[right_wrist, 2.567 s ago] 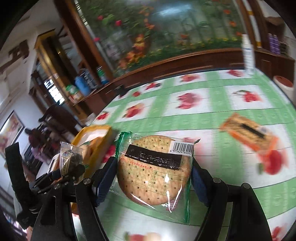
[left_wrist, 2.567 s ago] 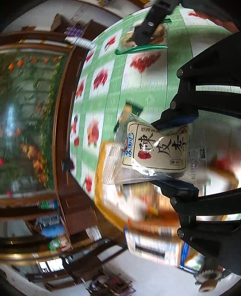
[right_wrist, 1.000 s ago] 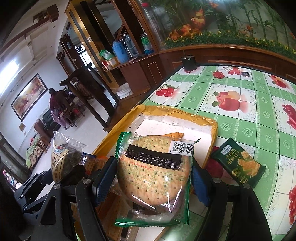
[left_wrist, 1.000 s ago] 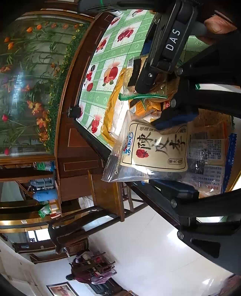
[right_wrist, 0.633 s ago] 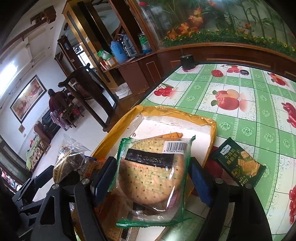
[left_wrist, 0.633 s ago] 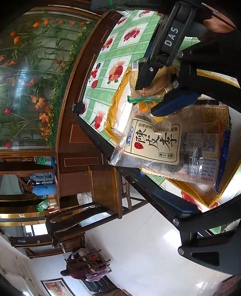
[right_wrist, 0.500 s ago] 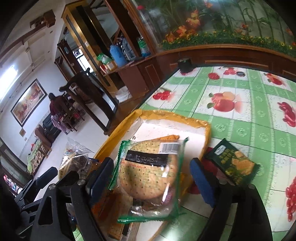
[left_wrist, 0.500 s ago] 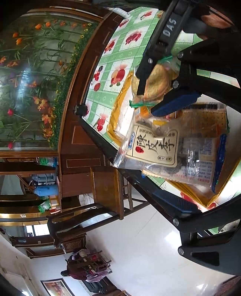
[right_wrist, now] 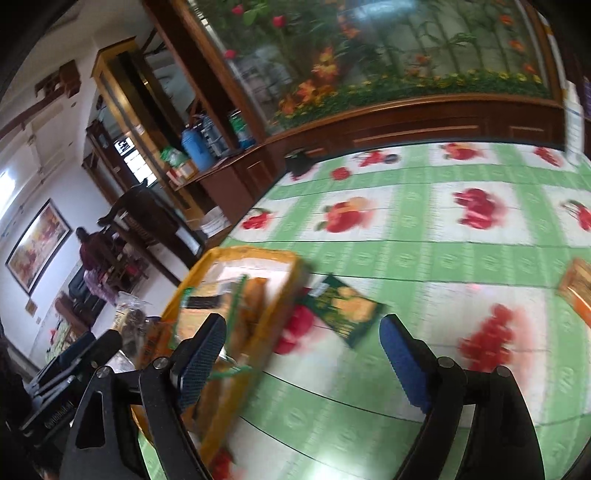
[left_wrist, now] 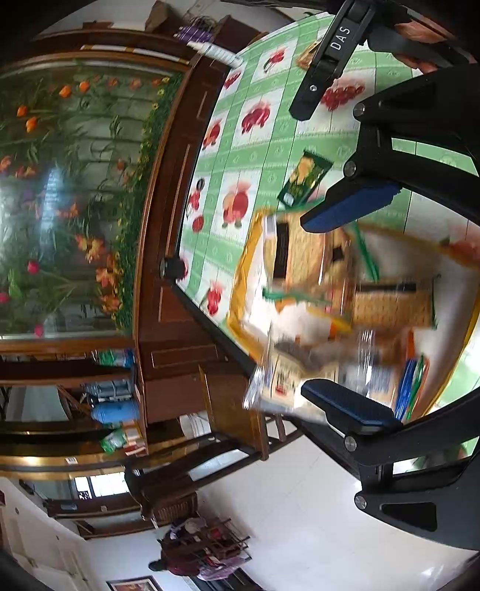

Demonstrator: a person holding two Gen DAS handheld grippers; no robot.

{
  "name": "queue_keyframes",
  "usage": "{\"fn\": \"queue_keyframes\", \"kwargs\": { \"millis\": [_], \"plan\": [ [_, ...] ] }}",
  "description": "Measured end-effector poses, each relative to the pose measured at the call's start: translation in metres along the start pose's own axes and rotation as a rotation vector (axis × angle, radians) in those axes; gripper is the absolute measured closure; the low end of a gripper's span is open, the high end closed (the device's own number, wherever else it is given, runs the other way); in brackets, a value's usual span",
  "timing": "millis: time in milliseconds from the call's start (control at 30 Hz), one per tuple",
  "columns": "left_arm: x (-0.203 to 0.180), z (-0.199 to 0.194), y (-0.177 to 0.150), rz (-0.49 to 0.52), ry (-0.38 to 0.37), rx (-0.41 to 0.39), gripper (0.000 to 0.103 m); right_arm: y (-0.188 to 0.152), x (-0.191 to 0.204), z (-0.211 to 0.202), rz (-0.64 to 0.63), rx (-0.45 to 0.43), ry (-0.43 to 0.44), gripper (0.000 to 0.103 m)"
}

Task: Organize snacks
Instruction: 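Grasp the long orange-edged cracker pack with the right tool while the left tool approaches the green pack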

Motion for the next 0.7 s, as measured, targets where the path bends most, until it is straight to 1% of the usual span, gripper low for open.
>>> {"fn": "queue_keyframes", "kwargs": {
  "millis": [300,633,700],
  "plan": [
    [-0.05,-0.011,0.0,0.069,-0.036,-0.008,0.021,-0.012,-0.081,-0.043,0.098,-0.031,-0.072,0.016],
    [-0.1,-0.018,-0.006,0.133,-0.08,-0.001,0.021,-0.022,-0.151,-0.081,0.171,-0.057,-0.146,0.016],
    [-0.111,-0.019,-0.008,0.148,-0.087,-0.001,0.021,-0.024,-0.163,-0.086,0.181,-0.058,-0.161,0.015]
  ]
}}
Point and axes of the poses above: each gripper's, at about its wrist camera, not at the fingertips, and z roughly the way its jaws point, x to its left, y to its top, the point moved 10 cm from there along z, roughly the way its jaws point, and after that the axes turned 5 degrees about -y, right-handed, at the moved point
